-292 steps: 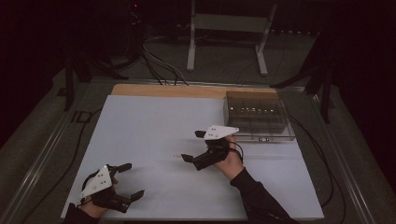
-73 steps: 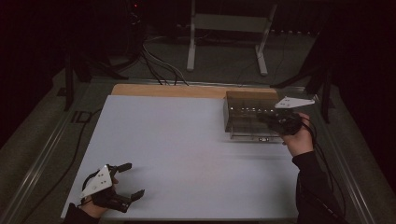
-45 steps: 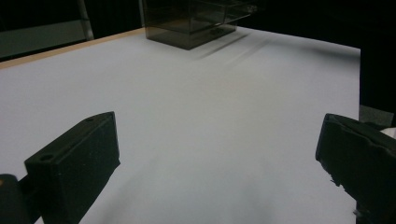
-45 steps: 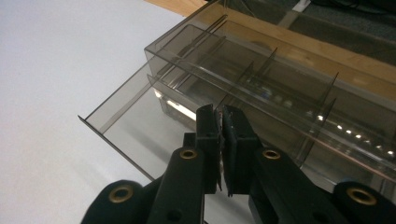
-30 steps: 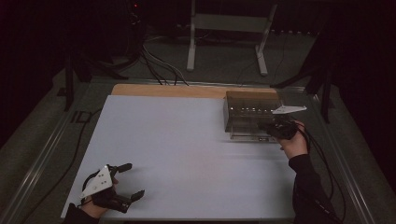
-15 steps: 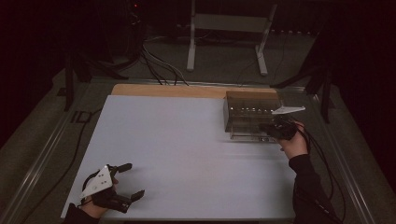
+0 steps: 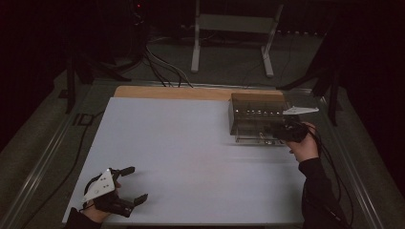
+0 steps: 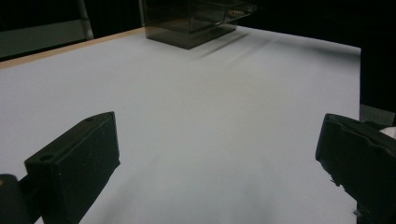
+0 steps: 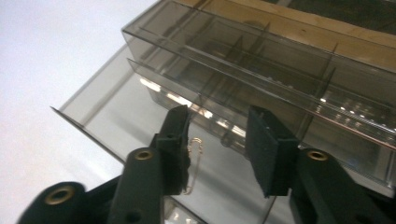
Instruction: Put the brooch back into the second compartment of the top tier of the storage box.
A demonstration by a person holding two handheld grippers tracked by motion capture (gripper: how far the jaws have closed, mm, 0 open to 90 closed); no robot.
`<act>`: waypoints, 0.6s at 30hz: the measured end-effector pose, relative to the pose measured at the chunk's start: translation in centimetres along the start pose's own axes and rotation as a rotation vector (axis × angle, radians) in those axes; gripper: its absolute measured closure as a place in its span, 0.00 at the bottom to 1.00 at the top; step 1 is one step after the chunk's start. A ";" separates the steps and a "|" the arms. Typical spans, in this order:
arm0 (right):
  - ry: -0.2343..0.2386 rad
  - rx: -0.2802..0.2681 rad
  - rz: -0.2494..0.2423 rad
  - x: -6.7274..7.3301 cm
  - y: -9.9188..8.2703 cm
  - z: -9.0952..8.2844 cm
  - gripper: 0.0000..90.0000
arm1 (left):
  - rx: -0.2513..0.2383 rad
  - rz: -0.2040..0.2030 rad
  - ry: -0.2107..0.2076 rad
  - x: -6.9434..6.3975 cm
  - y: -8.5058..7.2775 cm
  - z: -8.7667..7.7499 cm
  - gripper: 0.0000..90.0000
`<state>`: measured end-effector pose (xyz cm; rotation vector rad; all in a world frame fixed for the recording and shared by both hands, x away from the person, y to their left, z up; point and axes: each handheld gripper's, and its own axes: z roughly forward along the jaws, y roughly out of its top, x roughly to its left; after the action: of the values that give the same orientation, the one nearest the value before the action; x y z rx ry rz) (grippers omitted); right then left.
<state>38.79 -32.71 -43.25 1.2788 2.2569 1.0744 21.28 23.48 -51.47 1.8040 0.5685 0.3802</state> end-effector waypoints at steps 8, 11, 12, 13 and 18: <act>0.029 -0.039 0.016 0.7 0.6 -0.5 0.46 | 0.001 0.004 -0.002 -0.1 0.0 0.0 0.01; 0.049 -0.066 0.007 1.2 1.1 -0.6 0.33 | -0.001 0.001 -0.001 0.0 0.0 0.0 0.01; 0.057 -0.073 0.008 1.3 1.2 -0.6 0.31 | -0.002 0.002 0.000 0.0 0.0 0.0 0.01; 0.058 -0.081 0.005 1.5 1.3 -0.7 0.29 | 0.000 0.005 -0.002 0.0 0.0 0.0 0.01; 0.084 -0.084 -0.018 2.8 2.1 -0.8 0.16 | -0.003 0.002 -0.001 0.0 0.0 0.0 0.01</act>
<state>38.05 -30.06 -40.94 1.1982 2.2536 1.2246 21.24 23.49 -51.45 1.8016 0.5655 0.3809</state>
